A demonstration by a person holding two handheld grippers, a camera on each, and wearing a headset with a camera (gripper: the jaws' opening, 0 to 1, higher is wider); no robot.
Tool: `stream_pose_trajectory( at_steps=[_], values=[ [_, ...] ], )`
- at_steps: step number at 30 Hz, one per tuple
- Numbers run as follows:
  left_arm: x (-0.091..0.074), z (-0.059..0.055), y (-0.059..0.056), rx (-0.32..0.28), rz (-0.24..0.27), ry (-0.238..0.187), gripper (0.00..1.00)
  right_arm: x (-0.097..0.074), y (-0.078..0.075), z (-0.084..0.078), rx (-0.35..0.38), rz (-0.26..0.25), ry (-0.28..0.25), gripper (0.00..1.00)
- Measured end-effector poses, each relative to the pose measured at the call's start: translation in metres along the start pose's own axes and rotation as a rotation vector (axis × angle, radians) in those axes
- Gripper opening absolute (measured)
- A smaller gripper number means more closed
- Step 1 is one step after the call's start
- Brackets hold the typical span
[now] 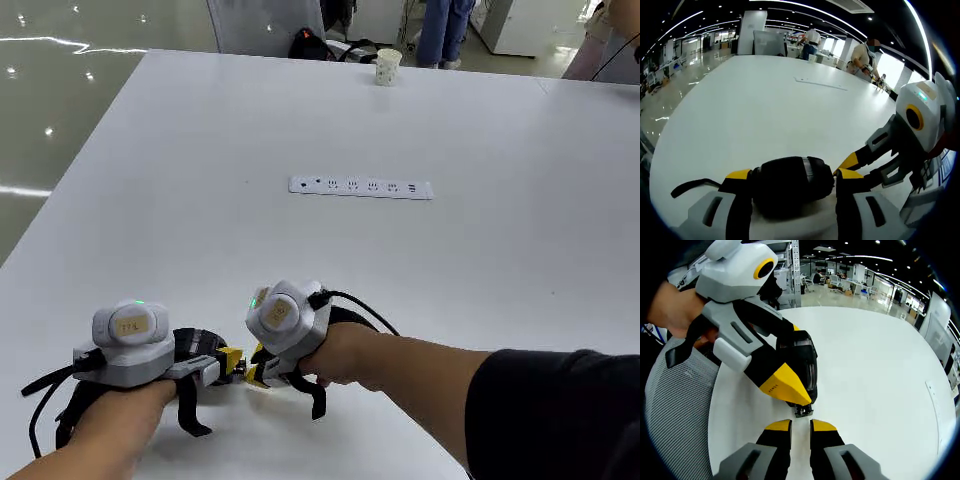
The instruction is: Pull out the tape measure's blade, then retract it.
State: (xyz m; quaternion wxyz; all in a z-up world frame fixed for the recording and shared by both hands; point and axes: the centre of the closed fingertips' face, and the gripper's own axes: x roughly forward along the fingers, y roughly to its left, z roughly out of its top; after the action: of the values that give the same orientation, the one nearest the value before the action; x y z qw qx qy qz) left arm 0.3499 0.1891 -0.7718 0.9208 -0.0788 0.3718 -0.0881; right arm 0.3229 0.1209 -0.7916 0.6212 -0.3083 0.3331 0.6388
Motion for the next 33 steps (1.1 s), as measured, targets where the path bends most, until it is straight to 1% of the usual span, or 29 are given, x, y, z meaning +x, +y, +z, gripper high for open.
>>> stream_pose_trajectory(
  at_steps=[3, 4, 6, 8, 9, 11, 12, 13, 14, 15, 17, 19, 21, 24, 26, 27, 28, 31, 33],
  values=[
    [-0.001, -0.001, -0.002, 0.005, -0.008, 0.002, 0.65, -0.005, 0.0, -0.004, 0.017, -0.009, -0.008, 0.13],
    [-0.001, -0.002, -0.003, 0.005, -0.013, 0.01, 0.65, -0.008, -0.001, -0.006, 0.034, -0.02, -0.006, 0.15],
    [-0.004, -0.002, -0.005, 0.01, -0.019, 0.012, 0.66, -0.011, -0.002, -0.01, 0.038, -0.025, -0.009, 0.18],
    [-0.006, -0.002, -0.007, 0.028, -0.029, 0.017, 0.67, -0.016, -0.003, -0.014, 0.042, -0.035, -0.014, 0.18],
    [-0.007, -0.003, -0.009, 0.042, -0.036, 0.019, 0.68, -0.02, -0.005, -0.017, 0.053, -0.048, -0.018, 0.19],
    [-0.009, -0.003, -0.01, 0.056, -0.052, 0.021, 0.71, -0.025, -0.005, -0.02, 0.078, -0.055, -0.029, 0.22],
    [-0.01, -0.002, -0.01, 0.074, -0.065, 0.015, 0.73, -0.028, -0.006, -0.024, 0.091, -0.065, -0.033, 0.23],
    [-0.012, 0.0, -0.011, 0.097, -0.071, -0.004, 0.75, -0.031, -0.007, -0.026, 0.099, -0.073, -0.039, 0.23],
    [-0.013, 0.001, -0.012, 0.116, -0.077, -0.008, 0.76, -0.034, -0.008, -0.029, 0.114, -0.083, -0.052, 0.24],
    [-0.015, 0.0, -0.013, 0.123, -0.082, -0.006, 0.76, -0.036, -0.009, -0.032, 0.128, -0.086, -0.06, 0.24],
    [-0.017, 0.001, -0.015, 0.145, -0.102, -0.013, 0.77, -0.043, -0.009, -0.039, 0.147, -0.099, -0.068, 0.25],
    [-0.019, 0.001, -0.015, 0.162, -0.108, -0.019, 0.78, -0.049, -0.01, -0.046, 0.164, -0.11, -0.077, 0.26],
    [-0.02, -0.001, -0.013, 0.166, -0.115, -0.013, 0.79, -0.055, -0.012, -0.051, 0.175, -0.125, -0.081, 0.27],
    [-0.021, -0.005, -0.009, 0.174, -0.122, 0.002, 0.82, -0.067, -0.013, -0.057, 0.204, -0.145, -0.114, 0.28],
    [-0.022, -0.007, -0.007, 0.168, -0.126, 0.01, 0.88, -0.071, -0.013, -0.062, 0.232, -0.15, -0.125, 0.29],
    [-0.023, -0.005, -0.009, 0.154, -0.143, -0.008, 0.93, -0.073, -0.012, -0.066, 0.258, -0.148, -0.131, 0.3],
    [-0.023, -0.004, -0.008, 0.155, -0.144, -0.018, 0.98, -0.075, -0.012, -0.067, 0.266, -0.152, -0.14, 0.31],
    [-0.025, -0.007, -0.008, 0.161, -0.155, -0.008, 0.99, -0.081, -0.01, -0.073, 0.283, -0.163, -0.153, 0.32],
    [-0.026, -0.011, -0.007, 0.187, -0.165, 0.003, 0.99, -0.085, -0.008, -0.077, 0.292, -0.17, -0.165, 0.33]
  ],
)
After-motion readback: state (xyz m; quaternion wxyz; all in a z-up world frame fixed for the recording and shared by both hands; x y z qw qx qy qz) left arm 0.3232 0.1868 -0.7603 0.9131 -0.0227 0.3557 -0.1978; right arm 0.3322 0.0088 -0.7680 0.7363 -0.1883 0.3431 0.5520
